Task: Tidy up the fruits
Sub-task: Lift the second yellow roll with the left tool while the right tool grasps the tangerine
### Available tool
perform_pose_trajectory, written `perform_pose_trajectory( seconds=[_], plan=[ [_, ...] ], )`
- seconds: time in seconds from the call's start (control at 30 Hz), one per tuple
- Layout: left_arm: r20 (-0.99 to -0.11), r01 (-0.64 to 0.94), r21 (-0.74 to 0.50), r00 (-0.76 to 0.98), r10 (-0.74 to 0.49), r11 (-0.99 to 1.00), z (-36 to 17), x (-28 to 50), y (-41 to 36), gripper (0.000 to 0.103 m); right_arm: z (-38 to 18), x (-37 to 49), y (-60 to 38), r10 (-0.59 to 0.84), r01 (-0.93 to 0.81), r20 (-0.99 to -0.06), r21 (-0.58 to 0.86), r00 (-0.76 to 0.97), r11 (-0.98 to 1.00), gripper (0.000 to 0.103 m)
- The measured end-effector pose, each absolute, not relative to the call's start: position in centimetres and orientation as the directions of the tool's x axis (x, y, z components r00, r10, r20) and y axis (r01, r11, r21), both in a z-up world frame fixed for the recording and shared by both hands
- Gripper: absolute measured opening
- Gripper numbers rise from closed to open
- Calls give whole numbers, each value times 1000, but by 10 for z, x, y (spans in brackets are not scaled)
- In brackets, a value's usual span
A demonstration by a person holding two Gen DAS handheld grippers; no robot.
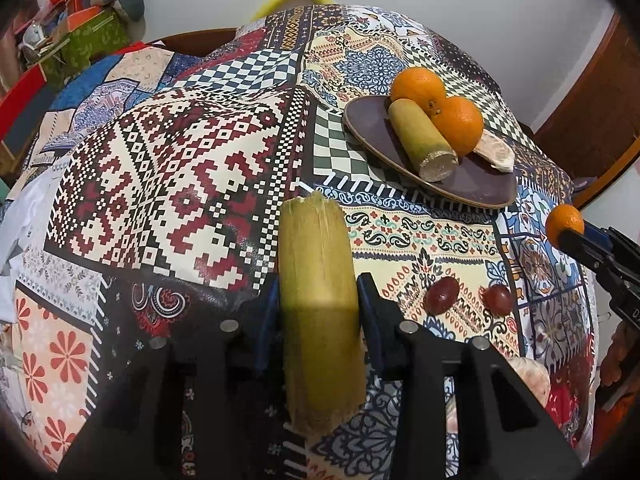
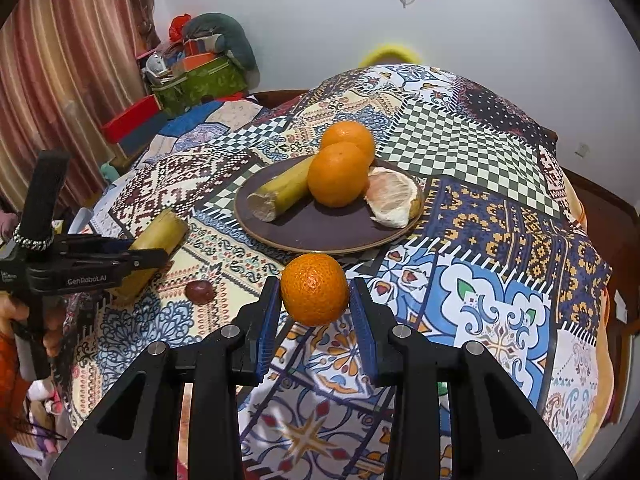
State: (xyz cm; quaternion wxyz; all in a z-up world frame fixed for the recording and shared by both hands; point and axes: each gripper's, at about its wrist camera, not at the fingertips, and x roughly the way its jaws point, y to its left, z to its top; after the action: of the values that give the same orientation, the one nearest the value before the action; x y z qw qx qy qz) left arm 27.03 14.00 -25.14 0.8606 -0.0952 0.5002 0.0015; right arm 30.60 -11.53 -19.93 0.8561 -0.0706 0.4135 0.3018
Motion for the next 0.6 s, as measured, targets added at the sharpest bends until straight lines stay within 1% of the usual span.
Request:
perform_pose_trajectory(
  seconds=[0.07,0.17,0.3,0.6],
  plan=[
    [-860,-94,-157,503,-89,983,-249,270,138,38,-199,309,-116,460,-573,-748,131,478,809,32],
    [-853,-77,-181,509,-118,980,-245,268,136,37,-198,315,-117,465,-568,-743,140,481,811,32],
    [-841,-49,-160,530,-110,986,-237,270,126,37,-196,321,-117,474,-565,-733,149,488,811,32],
    [-801,5,-180,580,-149,984,-213,289,112,37,-192,336,-116,482,-566,-716,148,505,811,32]
  ],
)
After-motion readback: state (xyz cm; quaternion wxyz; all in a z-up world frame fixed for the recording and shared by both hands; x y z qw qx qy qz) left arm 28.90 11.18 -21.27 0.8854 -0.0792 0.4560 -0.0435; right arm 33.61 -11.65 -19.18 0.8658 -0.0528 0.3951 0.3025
